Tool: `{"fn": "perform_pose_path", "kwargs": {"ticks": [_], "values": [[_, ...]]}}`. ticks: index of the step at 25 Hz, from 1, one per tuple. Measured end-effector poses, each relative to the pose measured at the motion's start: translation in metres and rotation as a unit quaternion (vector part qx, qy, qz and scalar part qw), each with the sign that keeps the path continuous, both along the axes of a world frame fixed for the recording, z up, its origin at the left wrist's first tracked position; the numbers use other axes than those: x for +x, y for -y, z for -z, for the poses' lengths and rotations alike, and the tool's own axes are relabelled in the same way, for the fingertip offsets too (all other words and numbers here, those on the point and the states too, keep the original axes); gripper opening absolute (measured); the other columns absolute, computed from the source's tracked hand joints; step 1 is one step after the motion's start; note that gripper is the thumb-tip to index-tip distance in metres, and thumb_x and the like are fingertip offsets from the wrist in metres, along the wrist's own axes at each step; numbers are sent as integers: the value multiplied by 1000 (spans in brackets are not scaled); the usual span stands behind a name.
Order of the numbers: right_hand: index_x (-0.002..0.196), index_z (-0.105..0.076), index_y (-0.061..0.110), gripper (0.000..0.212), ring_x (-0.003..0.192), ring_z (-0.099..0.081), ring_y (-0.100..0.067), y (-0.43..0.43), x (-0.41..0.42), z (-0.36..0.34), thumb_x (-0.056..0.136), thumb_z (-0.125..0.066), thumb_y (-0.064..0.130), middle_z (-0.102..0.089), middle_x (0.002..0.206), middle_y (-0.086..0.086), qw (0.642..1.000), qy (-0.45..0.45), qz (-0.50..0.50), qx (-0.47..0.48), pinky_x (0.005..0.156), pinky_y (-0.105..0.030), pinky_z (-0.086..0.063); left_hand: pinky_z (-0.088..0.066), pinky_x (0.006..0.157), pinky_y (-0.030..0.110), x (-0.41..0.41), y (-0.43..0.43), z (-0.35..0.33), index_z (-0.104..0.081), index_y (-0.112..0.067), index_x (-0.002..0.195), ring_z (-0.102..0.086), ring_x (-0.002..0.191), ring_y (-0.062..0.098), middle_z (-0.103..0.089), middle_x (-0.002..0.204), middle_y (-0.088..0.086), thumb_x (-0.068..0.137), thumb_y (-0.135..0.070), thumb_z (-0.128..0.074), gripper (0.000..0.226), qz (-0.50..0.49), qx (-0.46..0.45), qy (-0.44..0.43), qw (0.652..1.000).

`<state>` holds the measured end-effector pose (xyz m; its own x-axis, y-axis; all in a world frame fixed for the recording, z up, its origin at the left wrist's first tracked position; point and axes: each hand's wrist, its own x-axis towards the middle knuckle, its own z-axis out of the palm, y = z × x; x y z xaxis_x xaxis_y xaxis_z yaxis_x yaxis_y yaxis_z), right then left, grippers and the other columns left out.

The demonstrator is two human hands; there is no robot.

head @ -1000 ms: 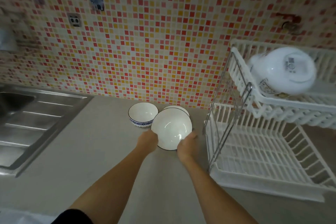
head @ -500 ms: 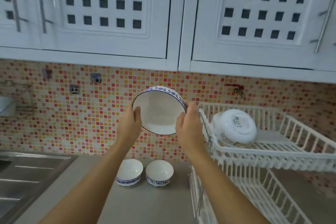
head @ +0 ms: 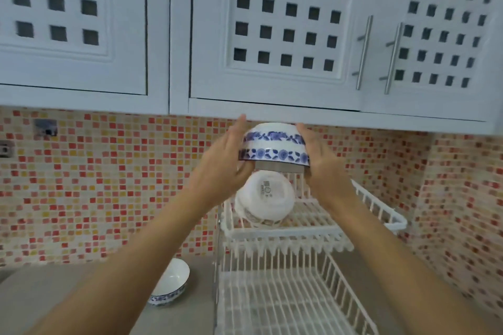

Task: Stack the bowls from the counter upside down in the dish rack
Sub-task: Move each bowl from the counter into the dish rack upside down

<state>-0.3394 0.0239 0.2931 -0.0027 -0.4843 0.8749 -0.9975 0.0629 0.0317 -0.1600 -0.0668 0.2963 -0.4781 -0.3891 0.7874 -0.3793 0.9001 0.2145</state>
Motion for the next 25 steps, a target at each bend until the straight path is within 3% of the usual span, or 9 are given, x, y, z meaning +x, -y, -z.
{"fn": "perform_pose_path", "kwargs": {"ticks": [1, 3, 6, 8, 10, 12, 16, 21, 25], "values": [[137, -40, 2, 73, 36, -47, -25, -7, -22, 2, 70, -62, -18, -58, 125, -25, 999, -42, 26, -1, 33, -23, -36, -38, 106, 35, -22, -9, -2, -3, -15, 150, -44, 130, 24, -35, 150, 8, 94, -27, -49, 73, -1, -22, 49, 999], [136, -36, 3, 76, 32, -28, -15, -15, -63, 10, 67, -63, -18, -59, 125, -24, 994, -94, 48, 2, 33, -19, -19, -34, 109, 34, -64, -20, -1, 3, -13, 150, -32, 139, 25, -9, 159, 6, 97, -21, -42, 70, -19, -51, 120, 991], [142, -29, 8, 77, 35, -44, -22, -22, -113, 23, 75, -61, -13, -53, 133, -22, 996, -50, 57, 46, 35, -26, -33, -47, 90, 35, -120, -28, 9, 4, -12, 149, -49, 122, 31, -1, 160, 9, 96, -5, -38, 69, -56, -54, 141, 987], [145, -30, 9, 71, 54, -60, -30, -25, -144, 25, 82, -60, -3, -50, 136, -18, 994, -30, 56, 88, 43, -34, -47, -46, 75, 35, -153, -32, 18, 1, -9, 149, -55, 112, 34, -8, 158, 12, 92, 5, -40, 72, -68, -51, 158, 984], [148, -24, 16, 71, 90, -64, -32, -28, -173, 24, 86, -59, 19, -43, 143, -9, 985, -17, 43, 165, 67, -39, -55, -41, 65, 34, -179, -33, 30, -2, -8, 149, -57, 103, 35, -15, 156, 12, 89, 9, -42, 75, -80, -41, 178, 980], [149, -17, 23, 82, 116, -54, -22, -30, -203, 23, 83, -60, 44, -37, 148, 1, 965, -21, 24, 259, 86, -34, -49, -47, 71, 35, -198, -31, 43, -1, -6, 149, -55, 111, 34, -15, 155, 13, 88, 10, -43, 76, -85, -44, 194, 976], [148, -17, 29, 105, 130, -40, -11, -19, -236, 18, 65, -67, 68, -34, 150, 10, 922, -3, -29, 385, 106, -34, -39, -52, 90, 39, -224, -13, 60, 0, -5, 149, -43, 127, 33, -18, 154, 13, 88, 10, -42, 75, -89, -56, 210, 972], [139, -34, 16, 102, 120, -45, -14, 6, -246, 23, 57, -81, 54, -45, 137, 3, 909, 7, -70, 410, 104, -28, -39, -38, 106, 44, -243, 15, 68, 3, -13, 149, -27, 139, 35, -6, 158, 9, 88, 8, -45, 80, -75, -28, 270, 960], [114, -38, 23, 82, 100, -42, -10, 29, -253, 35, 52, -83, 52, -39, 108, 10, 918, -25, -85, 386, 89, -27, -46, -34, 109, 49, -251, 26, 73, 5, -12, 149, -19, 141, 39, -3, 157, 9, 85, -5, -59, 90, -80, 24, 321, 943]]}}
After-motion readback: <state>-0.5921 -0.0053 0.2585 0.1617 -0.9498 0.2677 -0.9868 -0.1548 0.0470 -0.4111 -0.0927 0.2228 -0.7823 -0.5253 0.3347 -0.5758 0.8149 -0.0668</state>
